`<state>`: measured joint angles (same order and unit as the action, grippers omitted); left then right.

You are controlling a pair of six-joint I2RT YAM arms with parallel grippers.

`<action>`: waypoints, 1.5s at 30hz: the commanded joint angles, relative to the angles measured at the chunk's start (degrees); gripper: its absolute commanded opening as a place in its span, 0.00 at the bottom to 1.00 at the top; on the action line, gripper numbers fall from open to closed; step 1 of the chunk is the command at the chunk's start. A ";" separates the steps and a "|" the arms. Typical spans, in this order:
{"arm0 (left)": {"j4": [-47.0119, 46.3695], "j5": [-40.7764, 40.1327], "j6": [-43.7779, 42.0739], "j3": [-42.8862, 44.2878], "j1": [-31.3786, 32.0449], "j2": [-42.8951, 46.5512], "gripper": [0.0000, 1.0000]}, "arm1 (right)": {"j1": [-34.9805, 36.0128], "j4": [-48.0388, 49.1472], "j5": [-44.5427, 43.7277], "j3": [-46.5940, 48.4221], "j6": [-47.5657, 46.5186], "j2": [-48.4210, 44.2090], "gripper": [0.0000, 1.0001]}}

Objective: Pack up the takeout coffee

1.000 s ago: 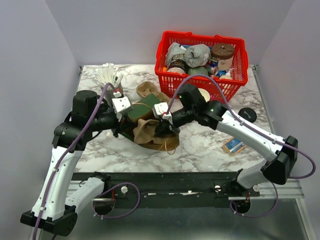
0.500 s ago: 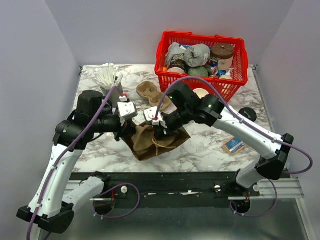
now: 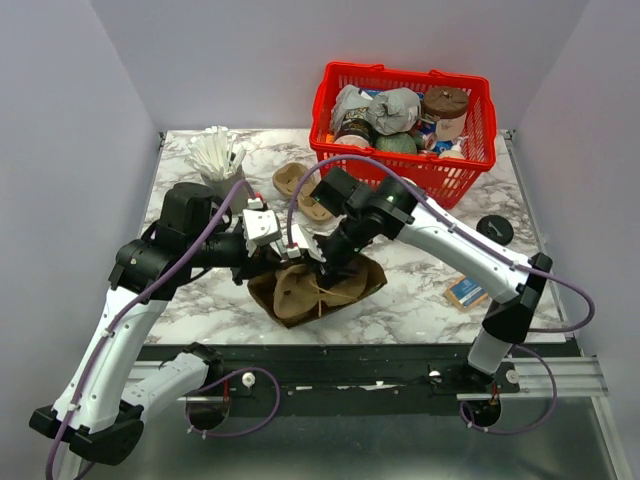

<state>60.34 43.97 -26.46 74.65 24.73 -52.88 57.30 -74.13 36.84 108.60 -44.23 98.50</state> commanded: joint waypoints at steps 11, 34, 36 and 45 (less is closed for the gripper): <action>-6.29 -0.36 5.54 -1.53 0.49 0.67 0.46 | 0.36 -13.32 -0.89 5.31 -2.62 7.32 0.04; 1.02 0.41 18.71 -2.21 -1.09 7.62 0.45 | -2.01 -13.24 0.25 3.90 -1.92 5.65 0.02; -2.31 1.64 21.97 -3.11 -1.52 6.48 0.46 | -2.01 -13.24 0.07 3.99 -1.92 5.65 0.02; -6.02 2.26 25.58 -4.60 -2.49 3.40 0.33 | -2.01 -13.24 -0.01 3.38 -1.21 4.95 0.02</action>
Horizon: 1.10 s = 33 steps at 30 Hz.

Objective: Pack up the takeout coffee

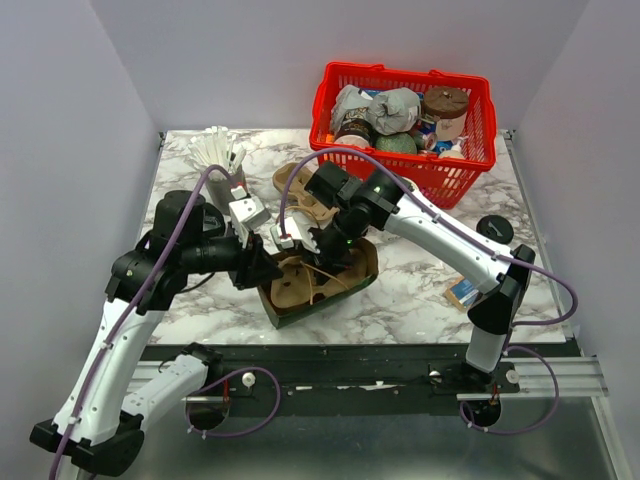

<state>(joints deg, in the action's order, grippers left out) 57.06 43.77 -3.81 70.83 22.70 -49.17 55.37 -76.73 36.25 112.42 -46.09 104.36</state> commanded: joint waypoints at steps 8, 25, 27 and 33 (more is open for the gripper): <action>-0.37 5.36 3.55 0.28 -1.16 -1.54 0.00 | -0.18 -10.20 0.31 0.69 0.91 -0.64 0.18; -10.47 22.41 23.49 -4.91 -16.19 -8.58 0.00 | -2.29 27.65 -9.69 -15.73 8.89 -26.21 1.00; -12.31 22.59 24.81 -4.91 -17.24 -9.45 0.00 | -2.46 31.18 -11.11 -19.33 10.66 -29.29 1.00; -13.38 21.54 27.02 -4.38 -18.13 -12.18 0.00 | -3.69 35.60 -14.28 -22.33 14.62 -30.97 1.00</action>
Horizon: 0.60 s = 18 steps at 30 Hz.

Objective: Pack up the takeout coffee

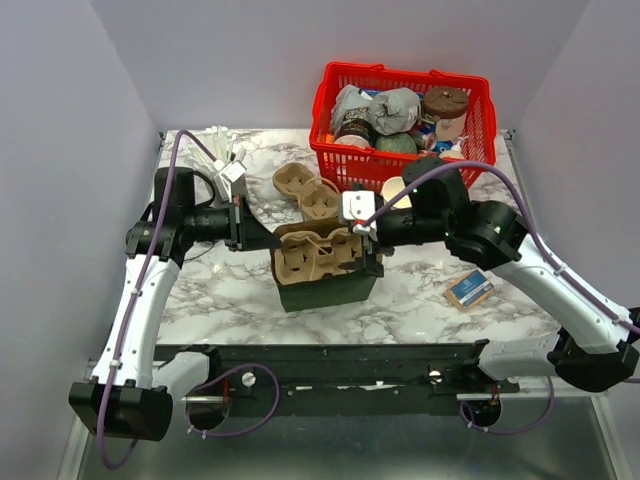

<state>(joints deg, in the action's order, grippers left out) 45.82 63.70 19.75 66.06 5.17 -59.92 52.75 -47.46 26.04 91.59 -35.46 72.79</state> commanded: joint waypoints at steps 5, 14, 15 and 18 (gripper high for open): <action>-1.62 -0.59 2.84 1.44 -0.60 -3.18 0.00 | -4.93 5.89 -1.70 -0.45 8.21 2.09 1.00; -1.26 -5.52 3.02 0.64 -0.60 -5.20 0.17 | -9.68 4.84 2.52 1.22 9.62 3.93 1.00; -0.74 -6.13 3.02 0.99 -0.60 -5.55 0.26 | -9.77 5.10 2.96 1.05 9.62 3.85 1.00; 0.05 -9.47 2.41 4.06 -0.77 -6.35 0.52 | -9.86 5.71 3.84 0.61 9.89 3.50 1.00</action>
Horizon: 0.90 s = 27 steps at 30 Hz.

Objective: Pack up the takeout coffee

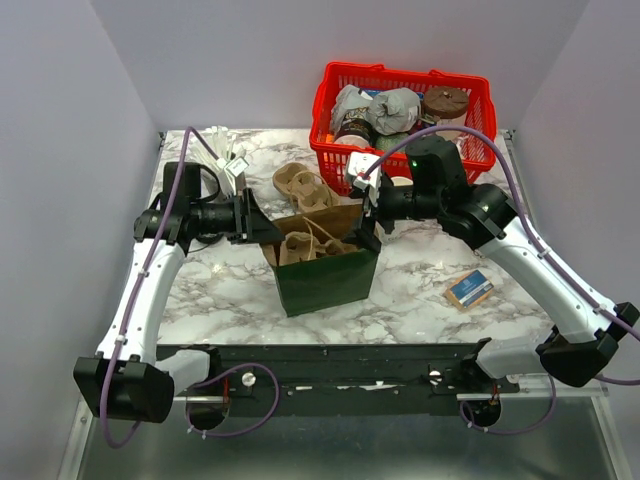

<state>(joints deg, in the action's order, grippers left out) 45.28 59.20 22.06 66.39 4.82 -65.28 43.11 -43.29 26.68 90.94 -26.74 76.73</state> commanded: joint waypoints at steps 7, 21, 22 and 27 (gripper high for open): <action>0.17 -6.82 -3.69 15.51 -0.51 -2.75 0.61 | -1.36 3.38 2.86 -1.19 2.48 -1.32 1.00; 0.52 -7.15 -33.92 14.12 3.78 -1.78 0.66 | -3.74 -1.70 20.95 -12.19 -18.34 -5.90 0.98; 0.17 -9.87 -34.54 13.77 5.53 -2.05 0.66 | -3.74 -2.67 21.48 -12.19 -18.78 -5.45 0.98; -3.52 -11.91 -37.35 11.39 8.97 -4.94 0.68 | -3.74 -2.68 23.59 -12.36 -19.83 -2.47 0.89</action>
<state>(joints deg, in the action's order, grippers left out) 44.97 51.00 -8.19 79.15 11.38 -68.25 39.27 -44.27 44.93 79.11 -42.81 72.10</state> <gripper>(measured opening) 0.672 0.917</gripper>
